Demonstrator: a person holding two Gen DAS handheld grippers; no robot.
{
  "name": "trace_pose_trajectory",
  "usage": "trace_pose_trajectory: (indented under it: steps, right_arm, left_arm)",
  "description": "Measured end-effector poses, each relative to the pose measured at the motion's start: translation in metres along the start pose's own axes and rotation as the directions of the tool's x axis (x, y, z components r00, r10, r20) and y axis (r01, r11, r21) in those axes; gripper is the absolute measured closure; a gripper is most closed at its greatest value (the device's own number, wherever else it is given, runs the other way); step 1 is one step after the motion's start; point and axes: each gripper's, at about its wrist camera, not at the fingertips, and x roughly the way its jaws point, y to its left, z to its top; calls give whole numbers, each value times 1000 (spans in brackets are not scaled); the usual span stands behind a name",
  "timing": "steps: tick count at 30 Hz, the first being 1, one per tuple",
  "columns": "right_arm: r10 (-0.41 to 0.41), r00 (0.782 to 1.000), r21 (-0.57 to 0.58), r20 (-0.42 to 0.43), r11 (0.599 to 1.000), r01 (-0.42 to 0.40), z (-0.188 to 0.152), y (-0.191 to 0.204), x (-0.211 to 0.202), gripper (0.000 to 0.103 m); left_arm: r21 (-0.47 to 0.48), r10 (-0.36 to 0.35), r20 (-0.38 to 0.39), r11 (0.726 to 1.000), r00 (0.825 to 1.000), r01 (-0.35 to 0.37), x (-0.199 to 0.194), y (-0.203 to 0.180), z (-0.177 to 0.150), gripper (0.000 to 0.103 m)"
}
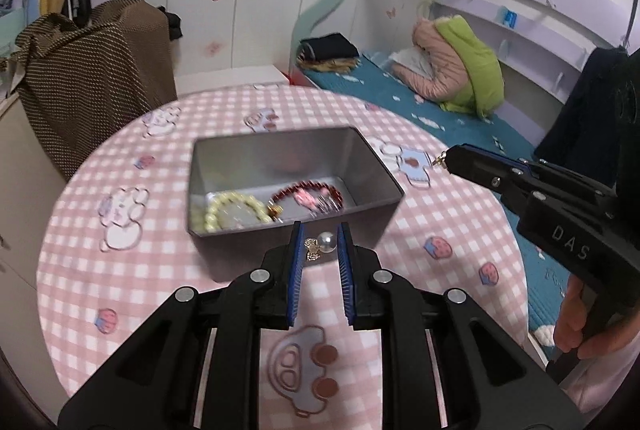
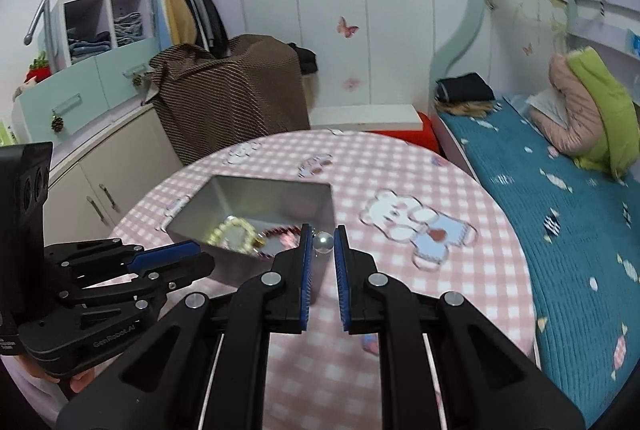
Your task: Organize jewelry
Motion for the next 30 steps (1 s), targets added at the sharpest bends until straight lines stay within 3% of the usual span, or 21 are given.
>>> trace_pose_trajectory:
  steps: [19, 21, 22, 23, 24, 25, 30]
  right_arm:
    - [89, 994, -47, -56, 995, -92, 17, 29, 45, 89]
    - [95, 994, -35, -55, 995, -97, 18, 26, 45, 77]
    - [78, 996, -32, -49, 996, -79, 18, 24, 44, 63]
    - [53, 998, -28, -41, 998, -55, 19, 22, 44, 48]
    - [31, 999, -21, -35, 999, -32, 19, 19, 43, 43]
    - [20, 999, -13, -33, 1000, -21, 19, 17, 42, 40]
    - [-7, 999, 13, -40, 1000, 7, 16, 7, 41, 37]
  left_arm:
    - [-80, 75, 51, 994, 996, -71, 13, 40, 25, 86]
    - [-86, 77, 59, 994, 995, -72, 14, 43, 25, 85]
    - [-84, 78, 57, 994, 995, -73, 14, 43, 25, 79]
    - [-83, 81, 55, 994, 995, -76, 14, 44, 25, 70]
    - [-82, 92, 62, 993, 994, -87, 13, 45, 24, 48]
    - [-81, 102, 69, 992, 992, -96, 13, 45, 25, 40]
    - [-79, 111, 66, 991, 992, -106, 12, 46, 23, 40]
